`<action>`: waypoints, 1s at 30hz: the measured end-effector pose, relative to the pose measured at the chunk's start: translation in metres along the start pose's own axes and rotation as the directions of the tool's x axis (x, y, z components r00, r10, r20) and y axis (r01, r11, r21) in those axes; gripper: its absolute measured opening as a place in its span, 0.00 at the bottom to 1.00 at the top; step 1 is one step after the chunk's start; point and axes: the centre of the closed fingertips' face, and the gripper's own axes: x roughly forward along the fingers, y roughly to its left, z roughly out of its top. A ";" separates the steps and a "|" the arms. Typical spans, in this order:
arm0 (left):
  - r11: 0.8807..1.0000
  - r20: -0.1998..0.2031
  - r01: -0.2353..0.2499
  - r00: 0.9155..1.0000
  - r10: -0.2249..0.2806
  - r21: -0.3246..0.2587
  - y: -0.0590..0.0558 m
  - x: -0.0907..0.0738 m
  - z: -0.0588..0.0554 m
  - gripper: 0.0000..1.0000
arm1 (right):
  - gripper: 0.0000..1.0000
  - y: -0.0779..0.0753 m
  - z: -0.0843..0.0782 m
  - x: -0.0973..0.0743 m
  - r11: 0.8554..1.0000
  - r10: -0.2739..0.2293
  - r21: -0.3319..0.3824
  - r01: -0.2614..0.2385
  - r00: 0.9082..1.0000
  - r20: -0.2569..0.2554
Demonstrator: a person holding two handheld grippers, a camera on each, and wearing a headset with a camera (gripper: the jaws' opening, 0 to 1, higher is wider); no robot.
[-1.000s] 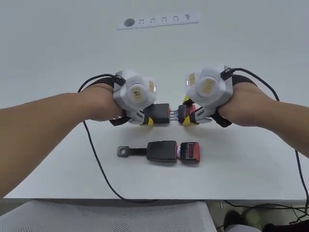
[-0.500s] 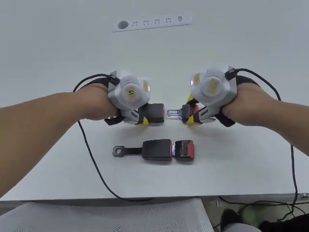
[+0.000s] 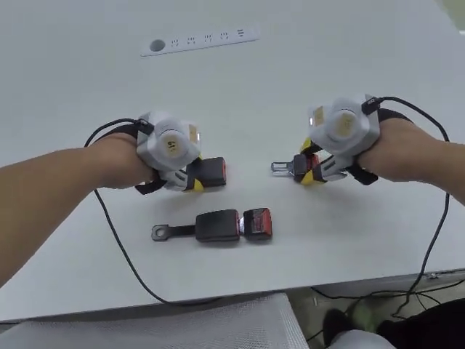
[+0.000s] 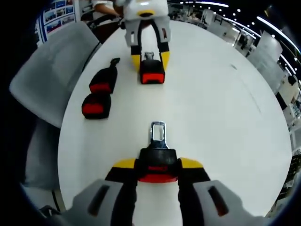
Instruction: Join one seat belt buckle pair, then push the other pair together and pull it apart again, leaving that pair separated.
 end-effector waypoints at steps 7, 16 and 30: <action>1.000 -0.014 0.004 1.000 -0.004 -0.010 0.000 0.000 -0.001 0.33 | 0.33 -0.001 -0.006 -0.003 1.000 -0.003 0.010 0.004 1.000 -0.021; 1.000 -0.023 -0.010 1.000 0.010 -0.002 0.000 -0.001 -0.001 0.33 | 0.39 -0.002 -0.013 -0.002 0.999 -0.024 0.031 0.025 0.999 -0.038; 0.991 -0.007 -0.123 0.992 0.123 -0.056 0.002 -0.027 0.002 0.47 | 0.55 0.001 0.008 -0.023 0.988 -0.140 0.068 0.137 0.989 0.041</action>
